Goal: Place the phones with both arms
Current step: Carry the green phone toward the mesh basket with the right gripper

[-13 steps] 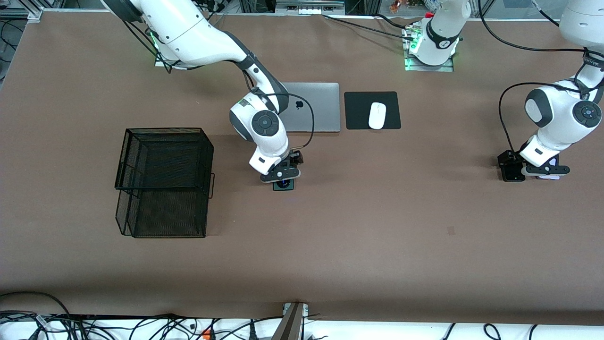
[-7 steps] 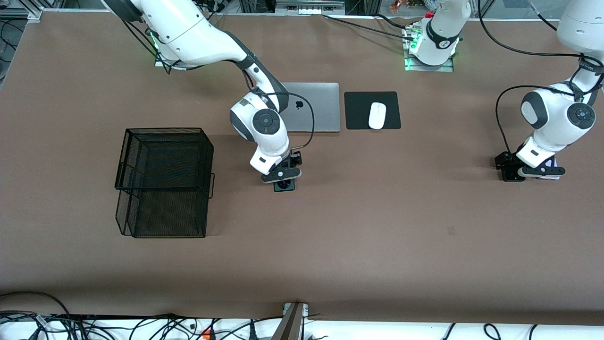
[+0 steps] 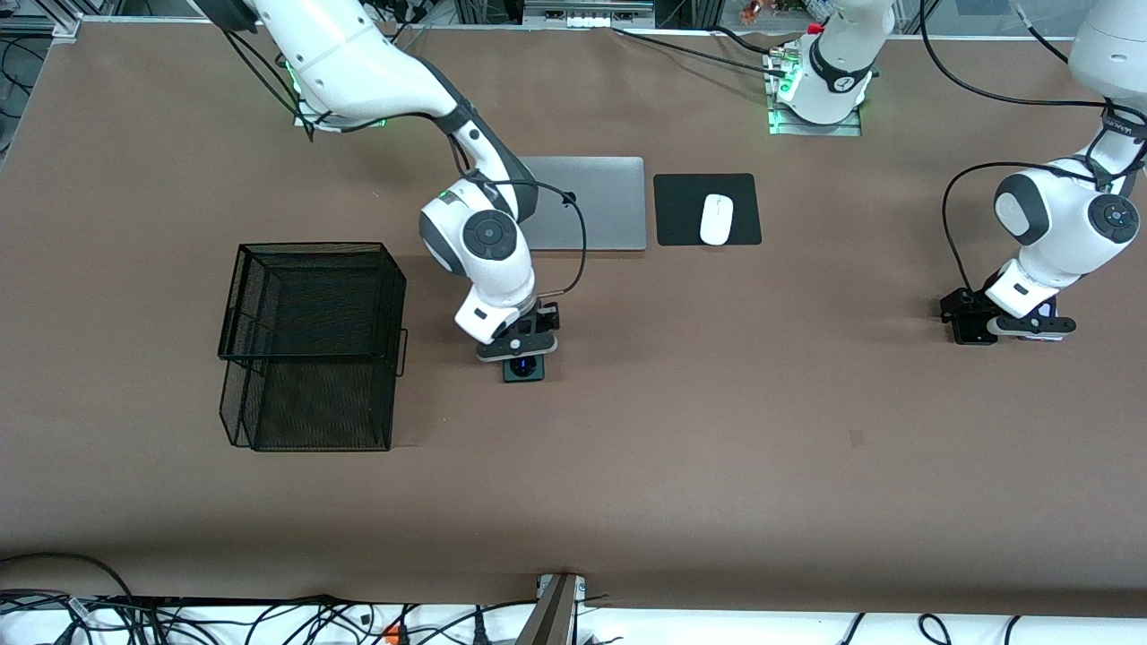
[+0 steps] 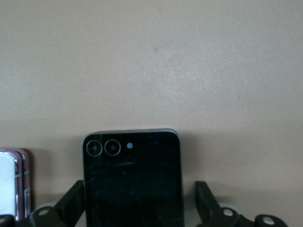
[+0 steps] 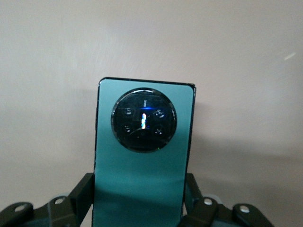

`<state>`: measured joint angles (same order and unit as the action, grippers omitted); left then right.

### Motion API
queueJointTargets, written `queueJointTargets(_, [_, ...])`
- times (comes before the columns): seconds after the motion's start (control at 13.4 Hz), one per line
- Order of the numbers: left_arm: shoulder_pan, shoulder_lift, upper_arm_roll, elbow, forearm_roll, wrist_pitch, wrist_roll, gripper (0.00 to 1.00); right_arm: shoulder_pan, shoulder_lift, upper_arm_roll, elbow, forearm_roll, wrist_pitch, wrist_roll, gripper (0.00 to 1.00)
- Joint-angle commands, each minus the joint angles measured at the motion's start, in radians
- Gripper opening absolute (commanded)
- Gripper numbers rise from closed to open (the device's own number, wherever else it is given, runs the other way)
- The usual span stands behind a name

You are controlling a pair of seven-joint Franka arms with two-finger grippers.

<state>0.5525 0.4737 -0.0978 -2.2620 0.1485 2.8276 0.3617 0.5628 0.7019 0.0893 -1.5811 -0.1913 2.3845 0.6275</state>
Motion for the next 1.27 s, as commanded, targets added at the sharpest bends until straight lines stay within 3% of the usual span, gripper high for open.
queueJointTargets(0.0, [0.017,0.031,-0.013,0.041,0.010,0.007,0.013,0.88,0.000,-0.134,-0.057,-0.004,-0.008,-0.097,0.011,0.00])
queueJointTargets(0.22, [0.014,0.032,-0.014,0.047,0.003,0.006,-0.003,0.34,-0.033,-0.247,-0.140,-0.004,0.001,-0.256,-0.072,0.00])
queueJointTargets(0.37, [0.004,0.032,-0.026,0.071,0.002,-0.013,-0.020,0.14,-0.052,-0.312,-0.212,-0.014,0.038,-0.350,-0.229,0.00])
queueJointTargets(0.52, [0.000,0.029,-0.062,0.134,0.002,-0.124,-0.049,0.04,-0.055,-0.379,-0.334,-0.051,0.158,-0.470,-0.418,0.00])
queueJointTargets(0.67, [0.000,0.020,-0.097,0.226,0.000,-0.293,-0.067,0.00,-0.055,-0.493,-0.428,-0.225,0.197,-0.464,-0.538,0.00])
queueJointTargets(0.82, [-0.002,0.022,-0.143,0.306,0.002,-0.402,-0.130,0.00,-0.055,-0.596,-0.463,-0.409,0.197,-0.366,-0.543,0.00])
queueJointTargets(0.97, [-0.037,0.026,-0.174,0.349,0.002,-0.447,-0.208,0.00,-0.055,-0.599,-0.511,-0.479,0.197,-0.306,-0.610,0.00])
queueJointTargets(1.2, [-0.217,0.031,-0.174,0.377,0.005,-0.451,-0.387,0.00,-0.055,-0.602,-0.526,-0.582,0.197,-0.223,-0.614,0.00])
